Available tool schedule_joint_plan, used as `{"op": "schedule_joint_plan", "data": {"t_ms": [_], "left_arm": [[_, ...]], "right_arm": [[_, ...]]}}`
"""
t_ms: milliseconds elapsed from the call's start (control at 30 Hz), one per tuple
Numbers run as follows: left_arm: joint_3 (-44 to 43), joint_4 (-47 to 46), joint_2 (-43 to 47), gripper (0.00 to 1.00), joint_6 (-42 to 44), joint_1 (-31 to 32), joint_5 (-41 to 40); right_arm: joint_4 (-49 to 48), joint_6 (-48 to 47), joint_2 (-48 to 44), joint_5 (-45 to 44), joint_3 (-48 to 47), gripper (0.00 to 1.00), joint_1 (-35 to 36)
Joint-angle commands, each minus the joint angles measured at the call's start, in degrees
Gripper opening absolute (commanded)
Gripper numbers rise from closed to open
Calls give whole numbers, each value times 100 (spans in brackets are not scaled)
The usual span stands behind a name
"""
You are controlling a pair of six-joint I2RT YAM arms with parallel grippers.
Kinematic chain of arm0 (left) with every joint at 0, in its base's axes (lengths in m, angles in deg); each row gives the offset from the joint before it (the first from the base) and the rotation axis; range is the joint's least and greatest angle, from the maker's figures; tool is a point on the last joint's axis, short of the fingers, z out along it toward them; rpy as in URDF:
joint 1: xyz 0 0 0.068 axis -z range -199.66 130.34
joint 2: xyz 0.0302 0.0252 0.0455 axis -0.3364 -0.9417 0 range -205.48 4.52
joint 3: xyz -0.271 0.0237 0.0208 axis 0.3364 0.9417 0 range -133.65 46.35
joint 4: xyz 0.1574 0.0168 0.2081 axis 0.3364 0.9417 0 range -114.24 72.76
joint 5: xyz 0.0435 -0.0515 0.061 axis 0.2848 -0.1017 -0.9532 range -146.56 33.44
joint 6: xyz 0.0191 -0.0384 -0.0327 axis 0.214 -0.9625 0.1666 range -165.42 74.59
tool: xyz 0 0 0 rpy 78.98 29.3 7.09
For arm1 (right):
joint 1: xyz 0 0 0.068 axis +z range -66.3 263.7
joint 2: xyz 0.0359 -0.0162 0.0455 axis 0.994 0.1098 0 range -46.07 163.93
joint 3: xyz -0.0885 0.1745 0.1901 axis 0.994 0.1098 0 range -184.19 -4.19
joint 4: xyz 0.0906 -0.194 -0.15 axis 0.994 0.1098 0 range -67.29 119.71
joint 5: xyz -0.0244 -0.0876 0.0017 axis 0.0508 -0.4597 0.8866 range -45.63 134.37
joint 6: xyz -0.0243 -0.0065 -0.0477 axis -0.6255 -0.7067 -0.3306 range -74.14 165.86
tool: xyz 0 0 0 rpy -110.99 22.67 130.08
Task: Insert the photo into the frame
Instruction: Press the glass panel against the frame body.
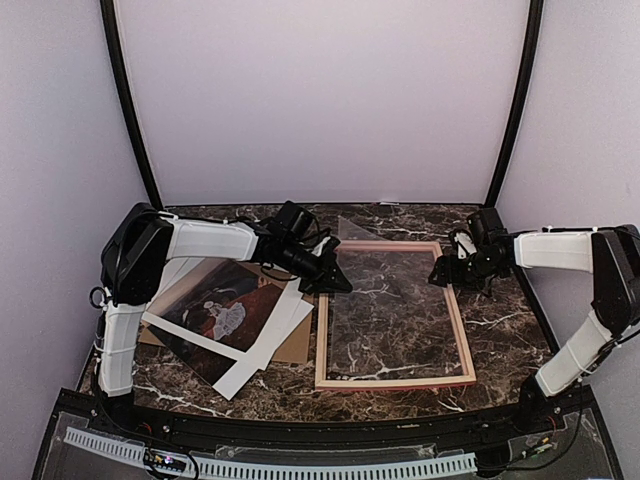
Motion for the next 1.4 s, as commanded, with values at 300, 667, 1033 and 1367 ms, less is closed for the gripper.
{"op": "schedule_joint_plan", "data": {"t_ms": [300,667,1033,1367], "left_arm": [[24,-37,424,4,27,57,68],[9,-44,425,4,56,56,51],[-24,-13,403,3,105,52,6],[-143,125,364,3,214,51,-65]], "right_arm": [[-75,28,-87,-46,-96,78,28],[-83,15,-74,-48,-87,78,24],[-63,-4,-38,-29,-143,78,28],[-57,-29,-70,-2,-115,78,28]]}}
